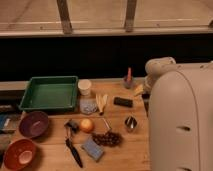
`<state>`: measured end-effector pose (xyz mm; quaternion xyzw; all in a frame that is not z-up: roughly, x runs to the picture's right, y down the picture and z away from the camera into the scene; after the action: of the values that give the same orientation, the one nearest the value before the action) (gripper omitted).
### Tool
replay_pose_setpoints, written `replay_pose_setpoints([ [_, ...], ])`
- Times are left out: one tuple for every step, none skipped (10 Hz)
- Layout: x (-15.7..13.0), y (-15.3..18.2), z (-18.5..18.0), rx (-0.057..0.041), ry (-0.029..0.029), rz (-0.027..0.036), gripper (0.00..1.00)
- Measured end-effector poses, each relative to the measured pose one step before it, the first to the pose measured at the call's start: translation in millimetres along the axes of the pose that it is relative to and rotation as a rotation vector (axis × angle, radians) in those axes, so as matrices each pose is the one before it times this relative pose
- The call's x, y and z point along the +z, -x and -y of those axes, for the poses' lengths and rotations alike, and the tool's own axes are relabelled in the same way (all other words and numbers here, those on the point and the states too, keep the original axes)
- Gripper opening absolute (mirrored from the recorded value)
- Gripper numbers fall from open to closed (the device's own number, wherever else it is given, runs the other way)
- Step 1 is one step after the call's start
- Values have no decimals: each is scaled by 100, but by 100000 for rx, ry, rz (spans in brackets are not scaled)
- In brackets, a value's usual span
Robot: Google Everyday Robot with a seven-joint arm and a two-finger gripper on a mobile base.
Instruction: Place apple in table surface
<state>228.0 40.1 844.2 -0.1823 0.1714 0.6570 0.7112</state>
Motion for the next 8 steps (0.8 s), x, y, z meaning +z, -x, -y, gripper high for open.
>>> replay_pose_setpoints([
  [-817, -710, -2401, -5089, 1341, 1434, 80],
  [-1146, -928, -3666, -7537, 2060, 2102, 80],
  [-787, -597, -3098, -6453, 2245, 1124, 80],
  [-472, -409, -3075, -6225, 2599, 448, 80],
  [-290, -420, -2437, -5848, 2142, 103, 80],
  [-440, -729, -2747, -7391, 2262, 24, 80],
  [-110, -107, -480, -1332, 376, 115, 80],
  [40, 46, -27, -450, -133, 12, 80],
])
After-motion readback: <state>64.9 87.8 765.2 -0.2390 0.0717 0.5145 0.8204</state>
